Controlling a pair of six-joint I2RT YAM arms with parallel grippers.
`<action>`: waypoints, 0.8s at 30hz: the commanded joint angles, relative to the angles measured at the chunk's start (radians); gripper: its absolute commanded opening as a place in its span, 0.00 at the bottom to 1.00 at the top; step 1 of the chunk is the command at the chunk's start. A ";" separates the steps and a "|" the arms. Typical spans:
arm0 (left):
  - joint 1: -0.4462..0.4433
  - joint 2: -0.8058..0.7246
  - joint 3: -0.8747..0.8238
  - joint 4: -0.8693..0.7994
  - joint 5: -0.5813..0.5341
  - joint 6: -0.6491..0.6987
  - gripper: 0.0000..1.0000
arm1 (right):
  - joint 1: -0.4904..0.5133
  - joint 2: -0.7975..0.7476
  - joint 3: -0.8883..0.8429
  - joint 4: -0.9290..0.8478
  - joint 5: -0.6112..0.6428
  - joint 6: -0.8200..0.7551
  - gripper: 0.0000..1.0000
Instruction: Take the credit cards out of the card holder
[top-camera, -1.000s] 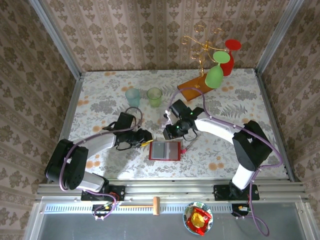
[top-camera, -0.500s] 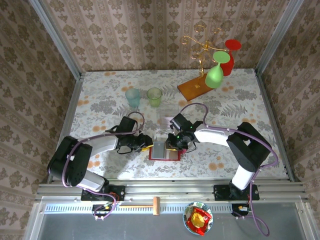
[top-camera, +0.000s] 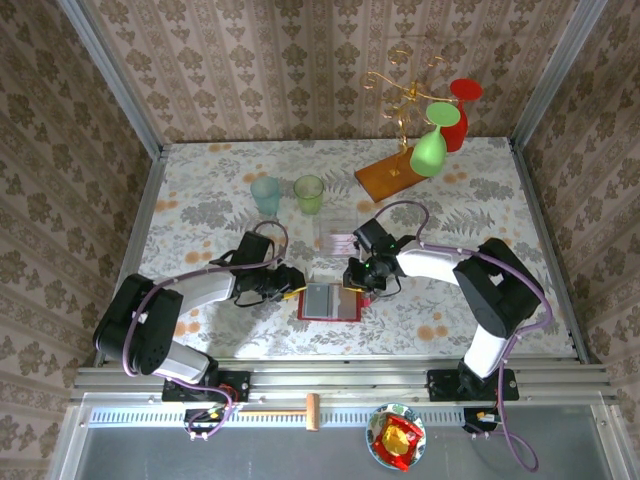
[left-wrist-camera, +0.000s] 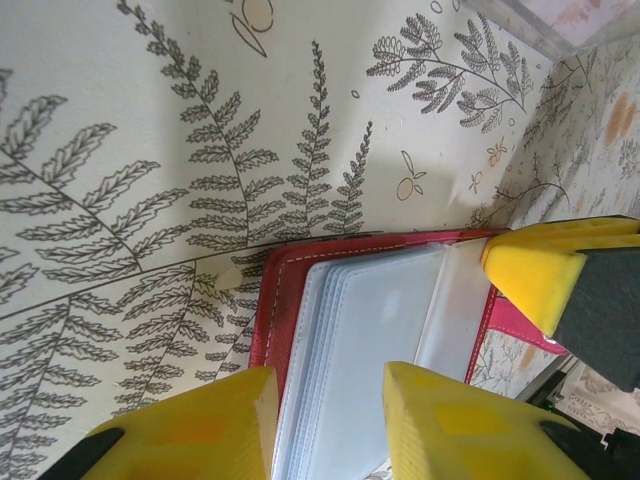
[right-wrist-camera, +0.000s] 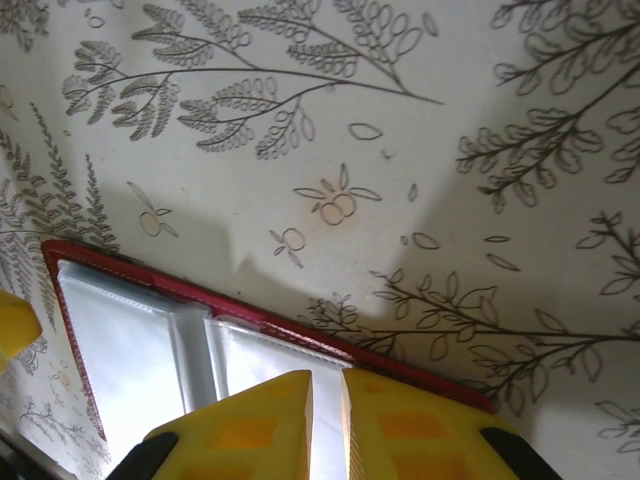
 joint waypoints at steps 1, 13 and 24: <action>-0.011 0.003 0.014 0.022 -0.005 -0.018 0.34 | -0.012 0.024 0.001 -0.030 0.014 -0.042 0.18; -0.036 0.035 0.032 0.055 -0.001 -0.045 0.34 | -0.074 0.025 0.020 -0.084 0.051 -0.134 0.17; -0.050 0.053 0.037 0.087 0.001 -0.064 0.33 | -0.101 0.055 0.086 -0.121 0.045 -0.200 0.17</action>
